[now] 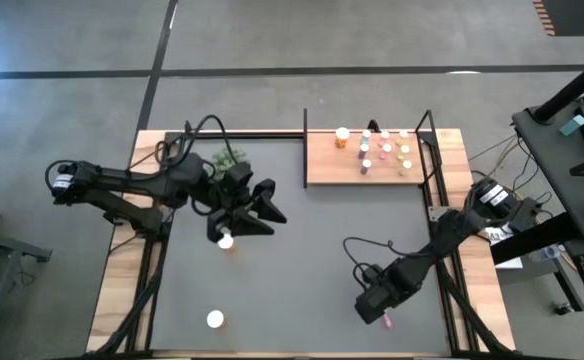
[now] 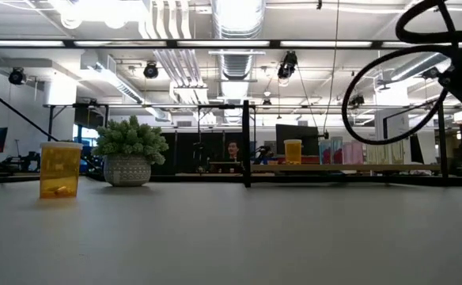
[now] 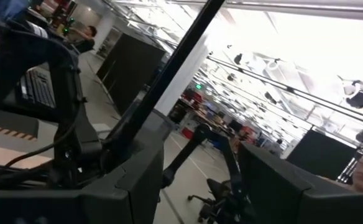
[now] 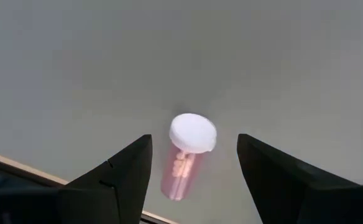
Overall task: Pick and place medicine bottles onto shelf by color
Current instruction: Put the pink pill bottle on the shelf aligned with the other pink pill bottles
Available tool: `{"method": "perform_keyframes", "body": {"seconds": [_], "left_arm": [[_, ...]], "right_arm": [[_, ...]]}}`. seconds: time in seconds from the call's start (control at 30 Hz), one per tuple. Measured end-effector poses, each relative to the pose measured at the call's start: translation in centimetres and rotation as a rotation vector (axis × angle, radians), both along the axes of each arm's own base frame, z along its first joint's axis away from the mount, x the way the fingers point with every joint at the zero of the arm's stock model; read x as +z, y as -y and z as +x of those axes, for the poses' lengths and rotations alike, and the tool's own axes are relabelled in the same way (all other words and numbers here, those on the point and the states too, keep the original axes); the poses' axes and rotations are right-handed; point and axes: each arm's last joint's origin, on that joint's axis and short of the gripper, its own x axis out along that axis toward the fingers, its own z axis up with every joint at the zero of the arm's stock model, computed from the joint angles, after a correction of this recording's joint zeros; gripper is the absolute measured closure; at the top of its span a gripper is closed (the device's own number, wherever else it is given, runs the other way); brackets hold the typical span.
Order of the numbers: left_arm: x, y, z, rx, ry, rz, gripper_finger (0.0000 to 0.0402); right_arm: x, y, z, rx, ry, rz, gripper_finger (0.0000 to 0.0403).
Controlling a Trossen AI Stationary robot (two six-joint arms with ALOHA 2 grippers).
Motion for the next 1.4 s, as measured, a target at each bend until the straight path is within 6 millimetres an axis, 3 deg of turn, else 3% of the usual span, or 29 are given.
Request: {"method": "perform_keyframes", "body": {"seconds": [0.3, 0.63, 1.13, 1.4], "left_arm": [[0.0, 0.6, -0.1, -0.004, 0.002, -0.006, 0.0211], [-0.5, 1.3, 0.4, -0.024, -0.025, -0.002, 0.0211], [-2.5, 1.6, 2.6, -0.027, -0.098, 0.006, 0.0211], [-2.8, 1.6, 2.9, -0.026, -0.107, 0.008, 0.0211]], "right_arm": [[-1.3, -1.3, -0.5, 0.008, -0.026, -0.019, 0.0177], [-2.3, -1.6, -0.4, 0.012, -0.045, -0.034, 0.0188], [-1.6, -2.1, 0.3, 0.021, 0.051, 0.039, 0.0291], [0.5, -2.6, 1.2, 0.127, 0.16, 0.074, 0.0302]]}}
